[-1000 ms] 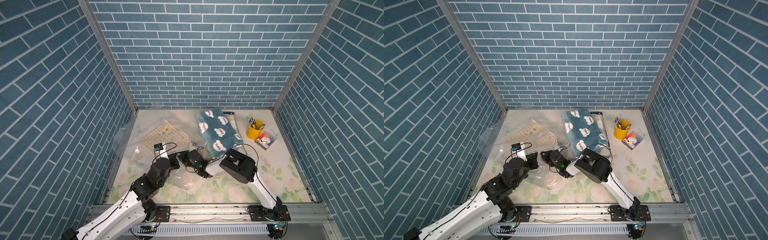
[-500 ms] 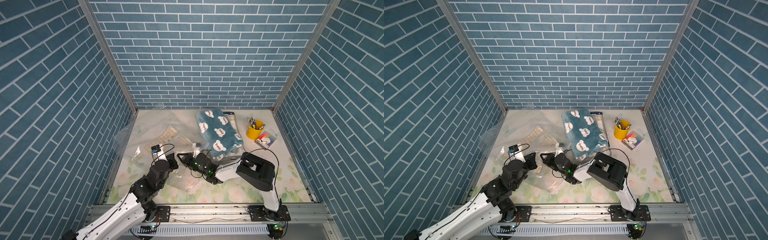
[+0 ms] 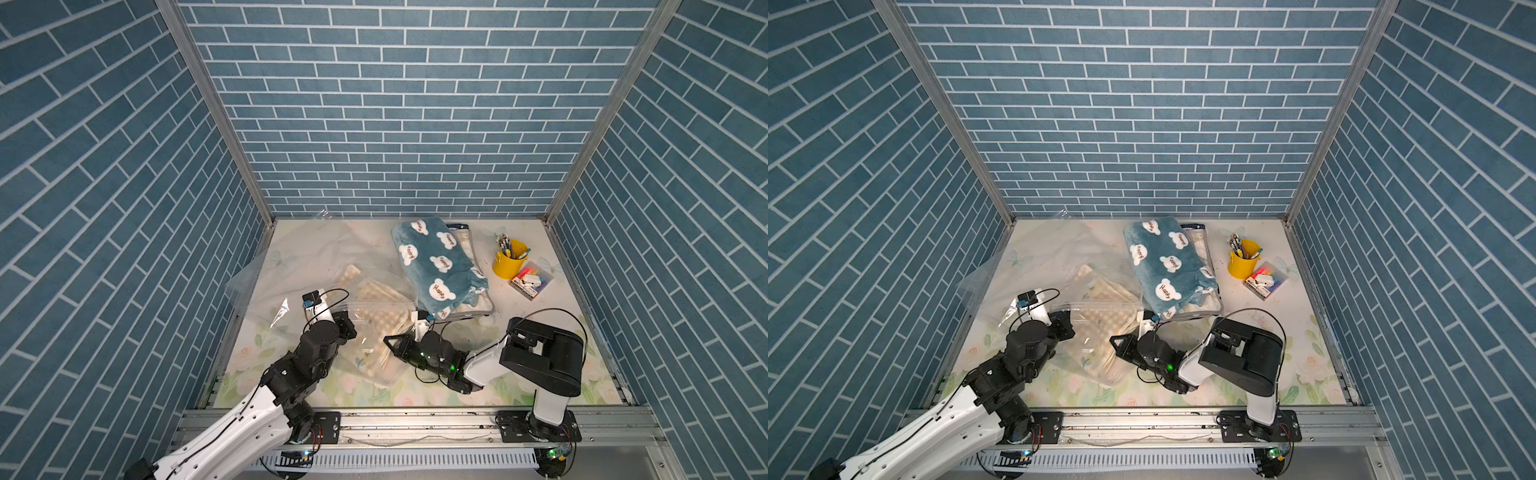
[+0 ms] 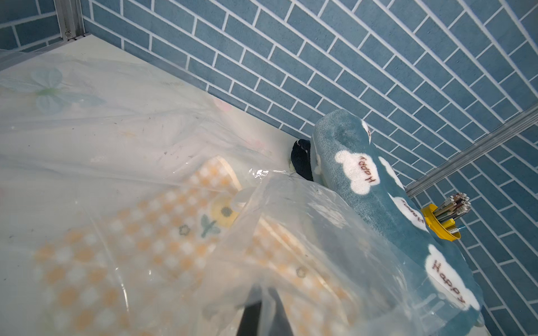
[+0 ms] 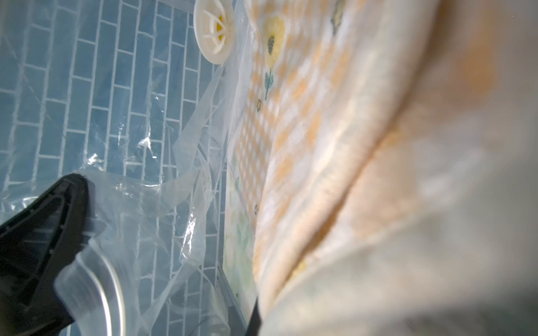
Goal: Take the blanket out of the vacuum bag
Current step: Take out the blanket from the vacuum bag.
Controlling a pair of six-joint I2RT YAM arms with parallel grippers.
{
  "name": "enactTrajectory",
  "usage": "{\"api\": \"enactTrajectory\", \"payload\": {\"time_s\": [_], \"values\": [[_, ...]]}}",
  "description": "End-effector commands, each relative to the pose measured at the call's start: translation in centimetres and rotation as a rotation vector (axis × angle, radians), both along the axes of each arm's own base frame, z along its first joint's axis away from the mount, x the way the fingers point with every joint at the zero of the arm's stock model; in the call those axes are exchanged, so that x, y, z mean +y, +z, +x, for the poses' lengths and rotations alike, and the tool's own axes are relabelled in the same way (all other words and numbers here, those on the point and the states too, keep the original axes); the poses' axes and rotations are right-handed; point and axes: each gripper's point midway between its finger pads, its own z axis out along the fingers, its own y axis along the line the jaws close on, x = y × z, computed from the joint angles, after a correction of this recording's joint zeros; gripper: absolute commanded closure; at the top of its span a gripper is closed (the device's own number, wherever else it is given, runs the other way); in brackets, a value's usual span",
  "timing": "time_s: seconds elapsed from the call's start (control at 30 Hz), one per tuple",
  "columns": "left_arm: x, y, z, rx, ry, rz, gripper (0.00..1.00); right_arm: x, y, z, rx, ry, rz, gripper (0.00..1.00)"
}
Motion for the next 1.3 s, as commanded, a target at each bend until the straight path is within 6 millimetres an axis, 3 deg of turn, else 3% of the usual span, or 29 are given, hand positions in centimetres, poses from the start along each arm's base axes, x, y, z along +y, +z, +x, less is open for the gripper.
{"api": "enactTrajectory", "payload": {"time_s": [0.0, 0.1, 0.33, 0.8, 0.93, 1.27], "values": [[0.1, 0.2, 0.2, -0.009, 0.011, -0.006, 1.00, 0.0, 0.0, 0.3, 0.010, -0.015, 0.035, 0.74], [0.1, 0.1, 0.1, -0.005, 0.011, -0.002, 1.00, -0.4, -1.0, 0.1, 0.036, -0.016, 0.001, 0.57], [0.0, 0.8, 0.1, -0.020, 0.005, -0.011, 1.00, -2.5, -3.5, -0.2, 0.055, -0.038, -0.129, 0.42], [-0.3, 0.2, -0.1, -0.007, -0.016, -0.013, 1.00, -0.1, -3.8, 0.8, -0.013, 0.014, -0.122, 0.37], [-0.5, 0.0, 0.0, 0.003, -0.025, -0.005, 1.00, 0.7, -3.2, 1.3, -0.032, 0.024, -0.107, 0.43], [-0.6, -0.1, -0.2, 0.005, -0.038, -0.013, 1.00, 2.2, -1.1, 1.3, -0.089, 0.075, -0.035, 0.88]]}}
